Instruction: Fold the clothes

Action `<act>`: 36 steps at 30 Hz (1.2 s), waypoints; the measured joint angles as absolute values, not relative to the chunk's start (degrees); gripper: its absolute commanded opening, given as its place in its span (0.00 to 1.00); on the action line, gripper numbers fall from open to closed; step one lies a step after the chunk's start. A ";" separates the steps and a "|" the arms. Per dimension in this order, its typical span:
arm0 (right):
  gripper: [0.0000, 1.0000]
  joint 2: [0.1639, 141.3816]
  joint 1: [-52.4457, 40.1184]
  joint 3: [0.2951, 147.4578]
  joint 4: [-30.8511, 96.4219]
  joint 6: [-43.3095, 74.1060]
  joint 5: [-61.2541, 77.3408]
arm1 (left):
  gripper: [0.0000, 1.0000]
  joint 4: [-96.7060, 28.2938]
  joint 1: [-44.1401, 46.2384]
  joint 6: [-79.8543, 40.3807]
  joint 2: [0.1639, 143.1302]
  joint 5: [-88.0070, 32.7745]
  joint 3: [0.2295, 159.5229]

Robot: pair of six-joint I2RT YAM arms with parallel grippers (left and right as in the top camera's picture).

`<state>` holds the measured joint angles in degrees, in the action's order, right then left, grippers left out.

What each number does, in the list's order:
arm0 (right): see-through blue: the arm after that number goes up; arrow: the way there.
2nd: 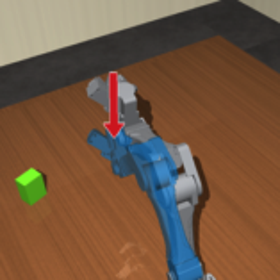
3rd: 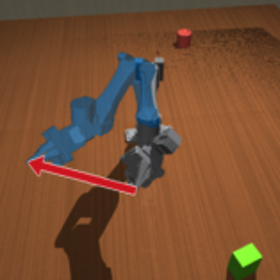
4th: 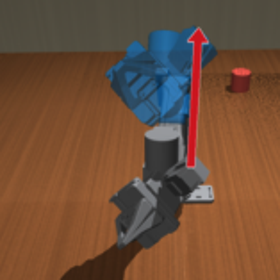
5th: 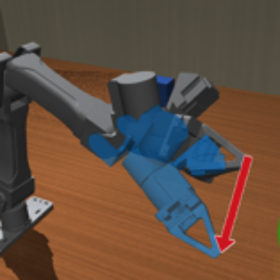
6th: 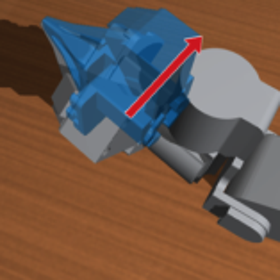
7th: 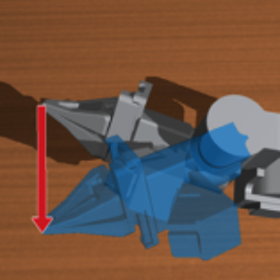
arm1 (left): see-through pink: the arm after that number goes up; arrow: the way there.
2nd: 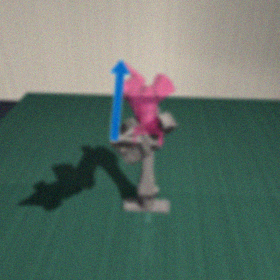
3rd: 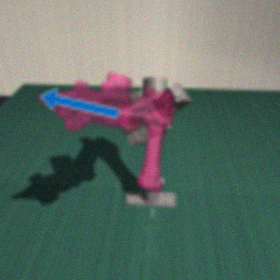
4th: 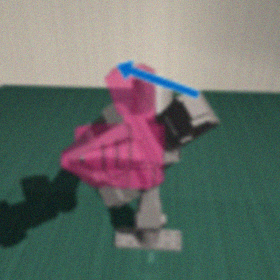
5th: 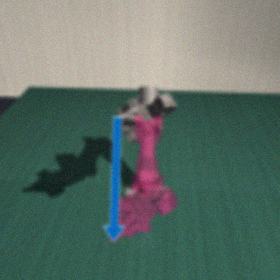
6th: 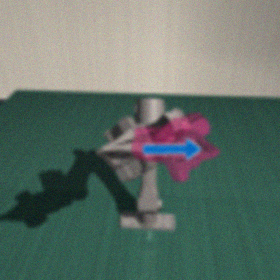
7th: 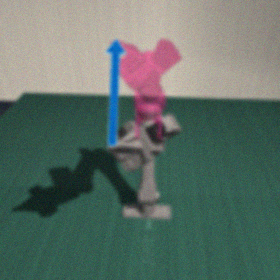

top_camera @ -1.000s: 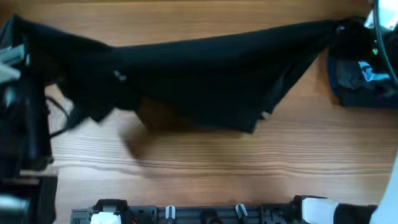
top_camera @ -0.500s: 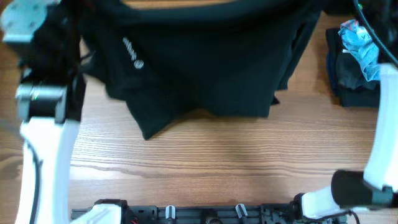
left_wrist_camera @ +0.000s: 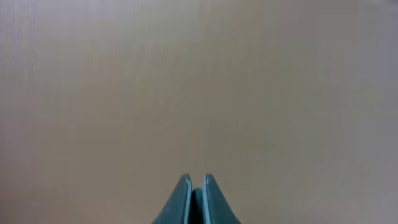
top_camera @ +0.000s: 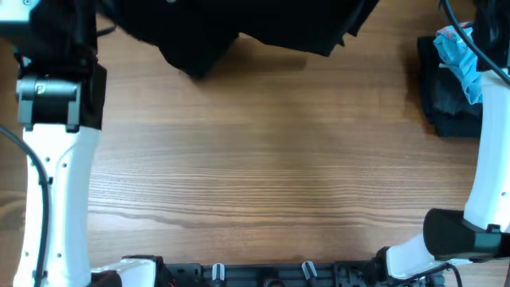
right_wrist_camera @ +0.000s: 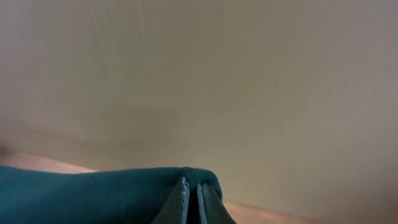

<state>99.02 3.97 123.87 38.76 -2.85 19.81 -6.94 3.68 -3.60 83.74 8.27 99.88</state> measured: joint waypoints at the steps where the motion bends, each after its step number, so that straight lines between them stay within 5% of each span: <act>1: 0.04 99.02 3.97 123.92 41.78 -3.49 19.94 | 0.04 -11.03 3.68 -3.44 83.68 8.03 100.01; 8: 0.04 103.59 3.97 124.36 63.57 -6.37 20.71 | 0.04 -44.64 3.79 -6.66 88.92 6.98 99.81; 20: 0.04 107.92 3.97 124.22 92.03 -6.76 24.05 | 0.04 -80.23 3.79 -13.93 91.66 -1.06 99.55; 36: 0.04 98.52 3.97 100.49 91.42 -6.76 23.33 | 0.04 -79.31 3.86 -19.46 91.55 -3.22 74.22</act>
<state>98.52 3.97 100.49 91.42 -6.76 23.33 -79.31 3.86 -19.46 91.55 -3.22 74.22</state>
